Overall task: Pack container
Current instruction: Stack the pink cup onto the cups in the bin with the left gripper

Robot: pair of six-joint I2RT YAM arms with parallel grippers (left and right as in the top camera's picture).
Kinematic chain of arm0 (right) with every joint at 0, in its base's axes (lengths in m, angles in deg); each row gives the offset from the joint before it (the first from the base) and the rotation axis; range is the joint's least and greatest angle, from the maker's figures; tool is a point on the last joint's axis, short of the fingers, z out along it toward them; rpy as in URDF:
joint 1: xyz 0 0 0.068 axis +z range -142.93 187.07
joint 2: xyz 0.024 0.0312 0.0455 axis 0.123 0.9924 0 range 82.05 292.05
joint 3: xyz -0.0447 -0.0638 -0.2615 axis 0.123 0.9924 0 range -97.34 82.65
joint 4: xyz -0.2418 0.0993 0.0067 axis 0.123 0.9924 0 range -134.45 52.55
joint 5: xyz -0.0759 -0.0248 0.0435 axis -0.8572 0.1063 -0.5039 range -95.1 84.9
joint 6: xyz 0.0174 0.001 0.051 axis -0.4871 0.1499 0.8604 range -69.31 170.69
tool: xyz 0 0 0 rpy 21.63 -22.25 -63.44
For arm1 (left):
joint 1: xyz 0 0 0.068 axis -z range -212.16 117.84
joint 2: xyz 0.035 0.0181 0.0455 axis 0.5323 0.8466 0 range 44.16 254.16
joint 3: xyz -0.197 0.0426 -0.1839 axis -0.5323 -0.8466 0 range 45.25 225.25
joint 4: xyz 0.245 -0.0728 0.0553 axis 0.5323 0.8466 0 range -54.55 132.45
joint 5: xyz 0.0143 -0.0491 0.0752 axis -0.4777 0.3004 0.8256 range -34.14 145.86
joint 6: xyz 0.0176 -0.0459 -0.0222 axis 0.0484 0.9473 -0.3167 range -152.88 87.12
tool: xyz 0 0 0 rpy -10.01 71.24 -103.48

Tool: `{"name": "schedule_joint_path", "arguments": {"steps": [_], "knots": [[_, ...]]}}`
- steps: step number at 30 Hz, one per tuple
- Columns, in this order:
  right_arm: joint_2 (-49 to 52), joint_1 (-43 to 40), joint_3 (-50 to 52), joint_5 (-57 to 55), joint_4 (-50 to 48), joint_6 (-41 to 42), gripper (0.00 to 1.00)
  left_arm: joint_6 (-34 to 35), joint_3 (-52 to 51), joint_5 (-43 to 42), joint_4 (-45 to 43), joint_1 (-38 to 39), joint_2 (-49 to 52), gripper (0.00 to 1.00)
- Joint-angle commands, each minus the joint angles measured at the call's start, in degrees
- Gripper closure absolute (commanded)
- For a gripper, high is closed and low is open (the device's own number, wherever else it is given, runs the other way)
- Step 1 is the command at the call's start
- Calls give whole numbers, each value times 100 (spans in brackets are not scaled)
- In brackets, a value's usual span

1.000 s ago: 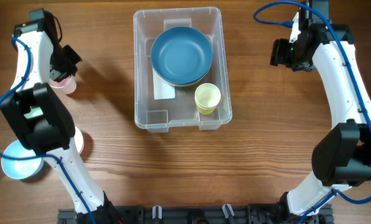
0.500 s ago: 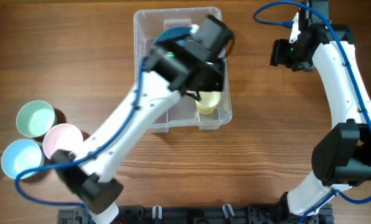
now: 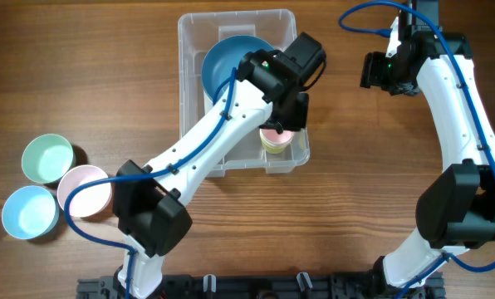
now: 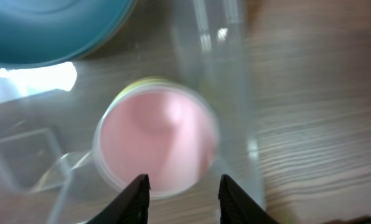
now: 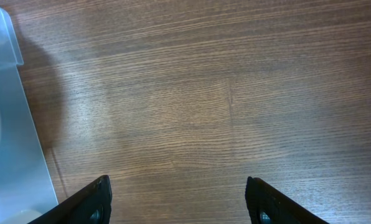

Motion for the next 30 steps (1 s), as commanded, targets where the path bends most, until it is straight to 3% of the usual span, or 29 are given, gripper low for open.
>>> {"name": "schedule_joint_path", "arguments": {"steps": [1, 4, 5, 6, 8, 10, 13, 18, 22, 30], "knots": [[72, -2, -15, 50, 0, 101, 30, -90, -2, 892, 365, -732, -793, 63], [72, -2, -15, 50, -2, 98, 30, -22, -2, 1436, 970, -1893, -1764, 58], [72, -2, -15, 50, -2, 98, 30, -22, -2, 1432, 1231, -2382, -2050, 51], [72, -2, -15, 50, -2, 98, 30, -22, -2, 1429, 1646, -3091, -2317, 44], [72, -2, -15, 50, -9, 98, 30, -22, -13, 1429, 2155, -4291, -2457, 42], [72, -2, -15, 50, -17, 98, 30, -24, -302, 1357, 2109, -5182, -2452, 35], [72, -2, -15, 50, -9, 101, 30, -26, -1495, 811, 1322, -6041, -2452, 29], [72, -2, -15, 52, -2, 98, 30, -28, -3851, 278, -308, -6102, -2452, 25], [72, -2, -15, 52, 2, 101, 30, -44, -5121, 160, -1506, -6081, -2446, 25], [72, -2, -15, 50, 13, 98, 30, -39, -5652, 592, -2476, -6081, -2024, 28]]}}
